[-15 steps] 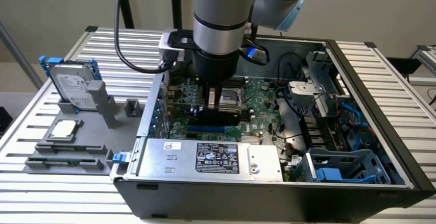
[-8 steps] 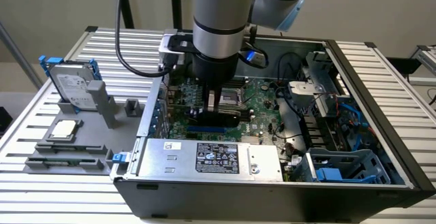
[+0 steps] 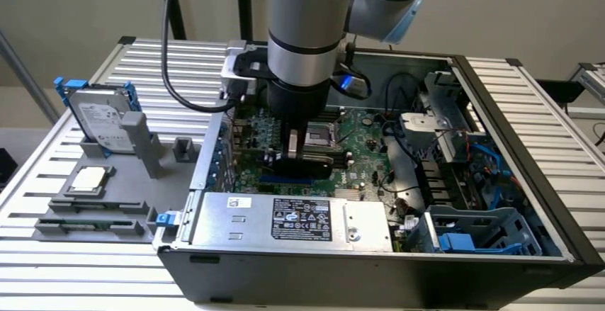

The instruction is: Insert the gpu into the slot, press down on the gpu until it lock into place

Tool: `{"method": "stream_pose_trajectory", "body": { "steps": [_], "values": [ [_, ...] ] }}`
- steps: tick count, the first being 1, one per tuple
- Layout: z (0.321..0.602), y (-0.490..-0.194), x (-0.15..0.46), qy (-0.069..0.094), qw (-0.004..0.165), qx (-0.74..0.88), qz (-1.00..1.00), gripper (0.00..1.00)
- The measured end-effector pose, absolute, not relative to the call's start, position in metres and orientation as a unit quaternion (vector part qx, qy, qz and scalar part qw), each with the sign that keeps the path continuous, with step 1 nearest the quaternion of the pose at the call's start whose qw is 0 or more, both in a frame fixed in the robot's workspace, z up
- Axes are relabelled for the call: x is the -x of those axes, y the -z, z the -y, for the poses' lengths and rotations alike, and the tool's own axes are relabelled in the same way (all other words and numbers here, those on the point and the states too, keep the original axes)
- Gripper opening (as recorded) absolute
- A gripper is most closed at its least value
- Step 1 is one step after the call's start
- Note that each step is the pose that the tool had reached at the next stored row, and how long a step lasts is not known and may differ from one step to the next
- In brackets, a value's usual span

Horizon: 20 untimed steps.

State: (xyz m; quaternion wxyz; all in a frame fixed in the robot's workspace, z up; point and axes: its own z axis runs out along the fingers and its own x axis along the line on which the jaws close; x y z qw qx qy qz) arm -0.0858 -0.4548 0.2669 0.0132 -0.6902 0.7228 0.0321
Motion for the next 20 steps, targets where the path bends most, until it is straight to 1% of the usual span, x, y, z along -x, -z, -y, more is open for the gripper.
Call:
{"method": "stream_pose_trajectory", "body": {
  "steps": [20],
  "values": [
    [0.4527,-0.2642,0.0858,-0.027,0.007,0.690,-0.723,0.26]
  ]
}}
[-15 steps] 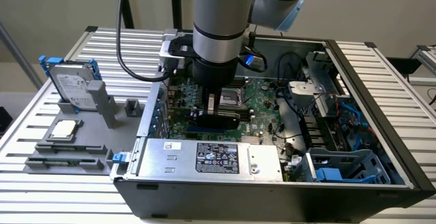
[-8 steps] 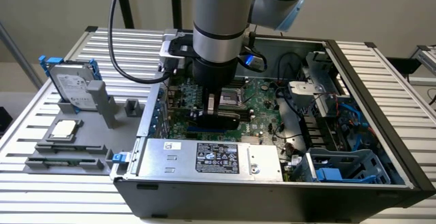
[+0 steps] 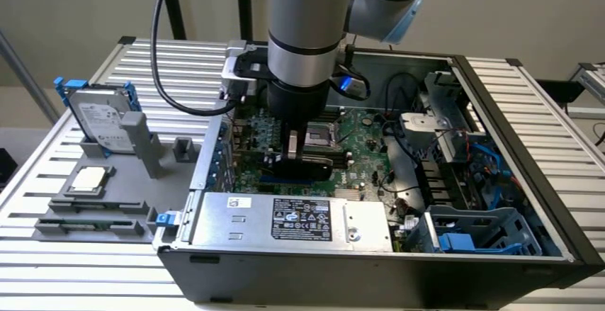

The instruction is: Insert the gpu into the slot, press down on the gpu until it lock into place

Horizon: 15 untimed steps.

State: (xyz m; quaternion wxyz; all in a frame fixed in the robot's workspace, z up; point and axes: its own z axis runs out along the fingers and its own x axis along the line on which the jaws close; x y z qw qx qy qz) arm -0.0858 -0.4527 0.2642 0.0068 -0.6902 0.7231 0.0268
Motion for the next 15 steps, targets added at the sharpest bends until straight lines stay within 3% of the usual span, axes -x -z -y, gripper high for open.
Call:
{"method": "stream_pose_trajectory", "body": {
  "steps": [15],
  "values": [
    [0.4517,-0.2620,0.0881,-0.027,0.007,0.690,-0.723,0.26]
  ]
}}
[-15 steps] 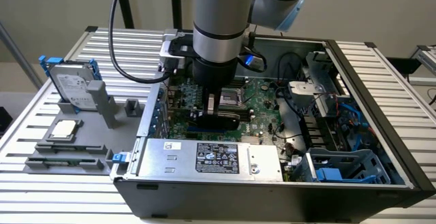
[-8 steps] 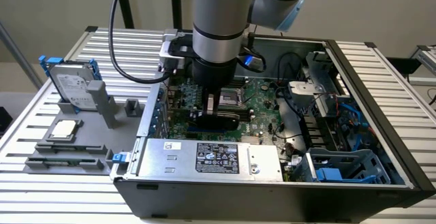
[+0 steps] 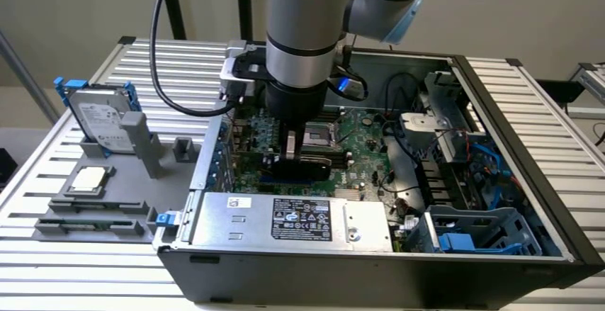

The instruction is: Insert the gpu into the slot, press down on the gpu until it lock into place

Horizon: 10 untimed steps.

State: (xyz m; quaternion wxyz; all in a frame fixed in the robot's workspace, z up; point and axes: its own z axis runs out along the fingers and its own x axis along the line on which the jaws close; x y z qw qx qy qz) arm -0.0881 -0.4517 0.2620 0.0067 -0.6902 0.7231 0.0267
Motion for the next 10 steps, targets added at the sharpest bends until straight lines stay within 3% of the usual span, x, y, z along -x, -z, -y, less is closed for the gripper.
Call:
{"method": "stream_pose_trajectory", "body": {
  "steps": [10],
  "values": [
    [0.4517,-0.2625,0.0881,-0.030,0.003,0.690,-0.723,0.26]
  ]
}}
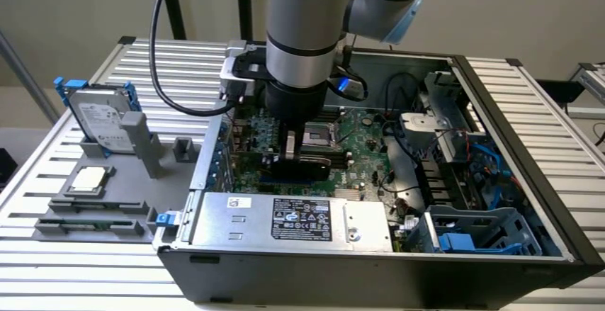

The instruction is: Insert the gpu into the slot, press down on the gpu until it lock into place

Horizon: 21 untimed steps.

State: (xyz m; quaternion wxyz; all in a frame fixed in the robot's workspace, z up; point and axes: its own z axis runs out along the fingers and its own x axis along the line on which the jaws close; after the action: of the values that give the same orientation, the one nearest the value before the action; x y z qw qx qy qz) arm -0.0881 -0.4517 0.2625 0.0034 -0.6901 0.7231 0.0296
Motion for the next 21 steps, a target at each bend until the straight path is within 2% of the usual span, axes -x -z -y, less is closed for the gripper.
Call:
{"method": "stream_pose_trajectory", "body": {
  "steps": [21],
  "values": [
    [0.4517,-0.2598,0.0871,-0.032,0.000,0.690,-0.723,0.26]
  ]
}}
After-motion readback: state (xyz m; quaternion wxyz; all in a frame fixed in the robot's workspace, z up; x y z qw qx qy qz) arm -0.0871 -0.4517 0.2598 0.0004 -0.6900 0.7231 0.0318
